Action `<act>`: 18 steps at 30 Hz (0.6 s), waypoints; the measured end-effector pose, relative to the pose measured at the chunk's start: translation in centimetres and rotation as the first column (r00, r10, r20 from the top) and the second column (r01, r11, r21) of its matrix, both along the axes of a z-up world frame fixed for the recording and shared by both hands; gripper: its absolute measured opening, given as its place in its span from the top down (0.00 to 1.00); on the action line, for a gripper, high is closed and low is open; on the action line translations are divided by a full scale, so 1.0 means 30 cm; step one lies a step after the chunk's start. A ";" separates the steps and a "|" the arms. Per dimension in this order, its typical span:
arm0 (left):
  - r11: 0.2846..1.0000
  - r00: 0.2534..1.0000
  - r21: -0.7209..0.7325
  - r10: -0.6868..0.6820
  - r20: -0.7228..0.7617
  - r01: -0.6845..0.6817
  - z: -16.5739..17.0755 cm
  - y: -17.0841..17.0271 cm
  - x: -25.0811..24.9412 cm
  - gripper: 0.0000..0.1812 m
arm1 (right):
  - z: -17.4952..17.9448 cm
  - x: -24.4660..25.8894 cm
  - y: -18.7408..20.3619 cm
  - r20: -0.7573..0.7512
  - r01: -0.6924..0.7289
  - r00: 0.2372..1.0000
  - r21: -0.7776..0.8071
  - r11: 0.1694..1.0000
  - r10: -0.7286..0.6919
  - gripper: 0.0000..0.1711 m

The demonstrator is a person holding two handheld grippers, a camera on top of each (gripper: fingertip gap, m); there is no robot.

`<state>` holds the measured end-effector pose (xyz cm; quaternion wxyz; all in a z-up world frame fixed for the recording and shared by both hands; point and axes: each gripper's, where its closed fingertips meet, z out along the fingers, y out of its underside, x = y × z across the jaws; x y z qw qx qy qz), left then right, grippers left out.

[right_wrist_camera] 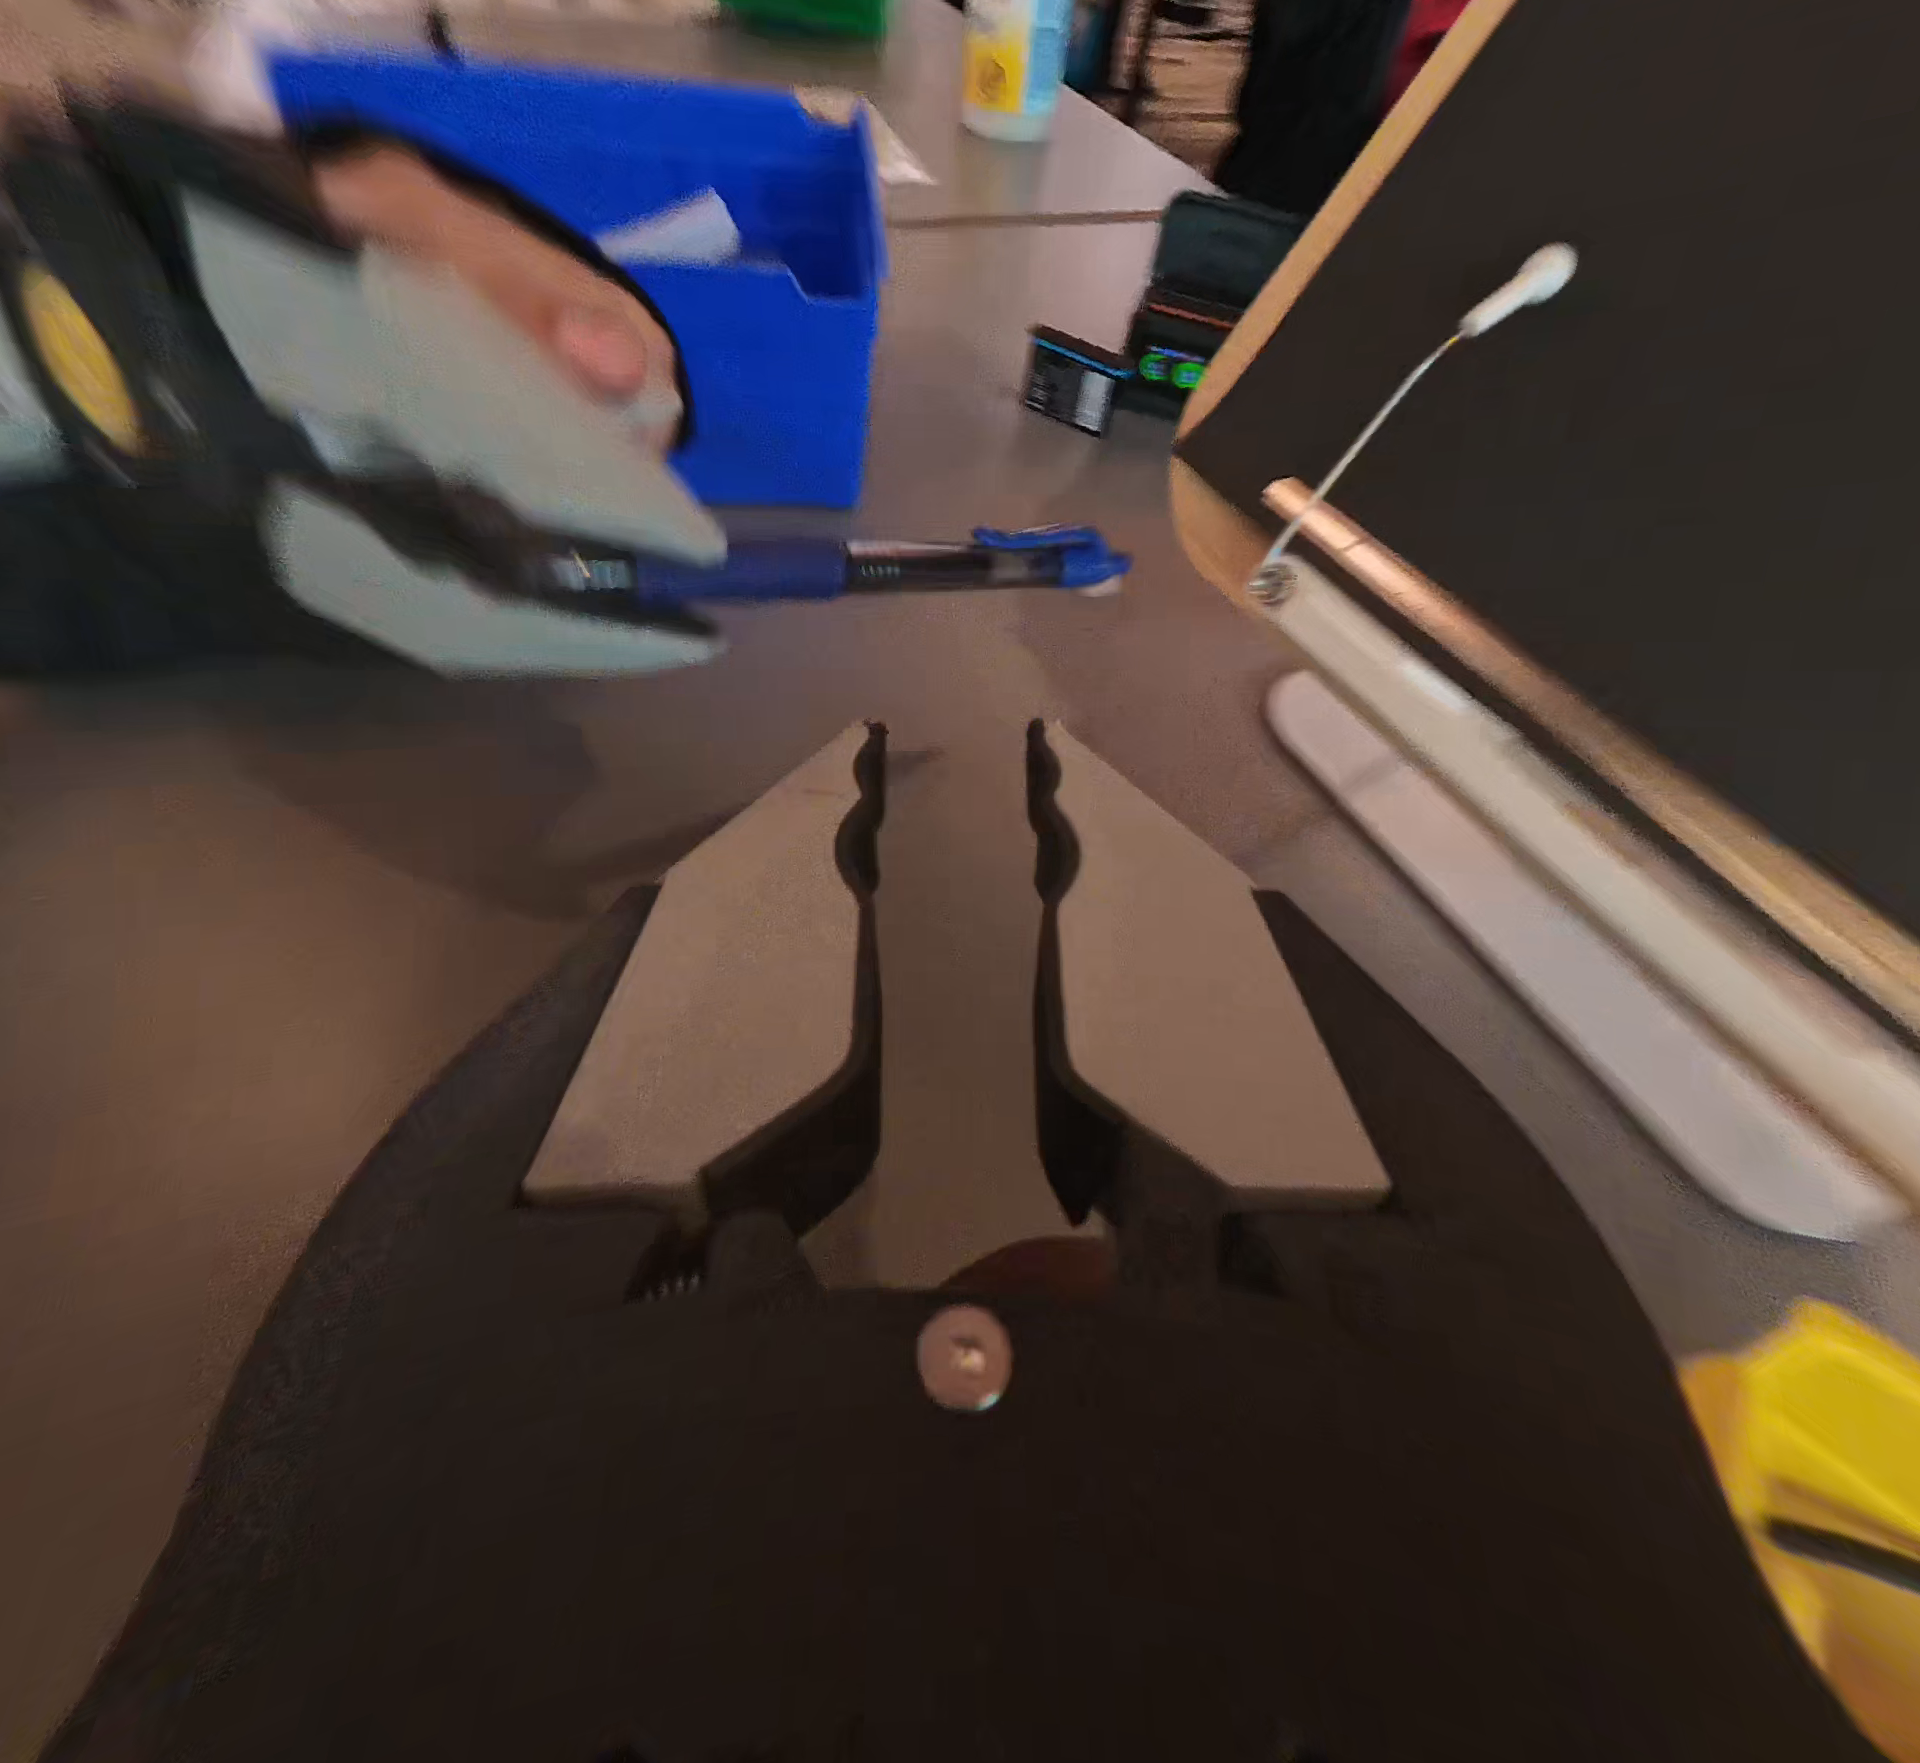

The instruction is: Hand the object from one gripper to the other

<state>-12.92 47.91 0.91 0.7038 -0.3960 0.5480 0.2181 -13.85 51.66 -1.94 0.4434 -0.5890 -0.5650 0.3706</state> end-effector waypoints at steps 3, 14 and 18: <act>0.989 0.988 0.144 0.001 -0.152 0.022 -0.031 -0.019 0.042 0.95 | 0.030 -0.004 -0.031 -0.110 -0.110 0.991 -0.319 0.941 0.078 0.79; 0.976 0.975 0.207 -0.026 -0.221 0.073 -0.069 -0.058 0.136 0.94 | 0.069 -0.018 -0.095 -0.251 -0.289 0.953 -0.562 0.775 0.173 0.90; 0.978 0.988 -0.179 -0.085 0.132 0.109 -0.063 -0.008 0.073 0.80 | 0.118 0.037 0.033 -0.215 -0.024 0.976 -0.215 0.976 -0.023 0.96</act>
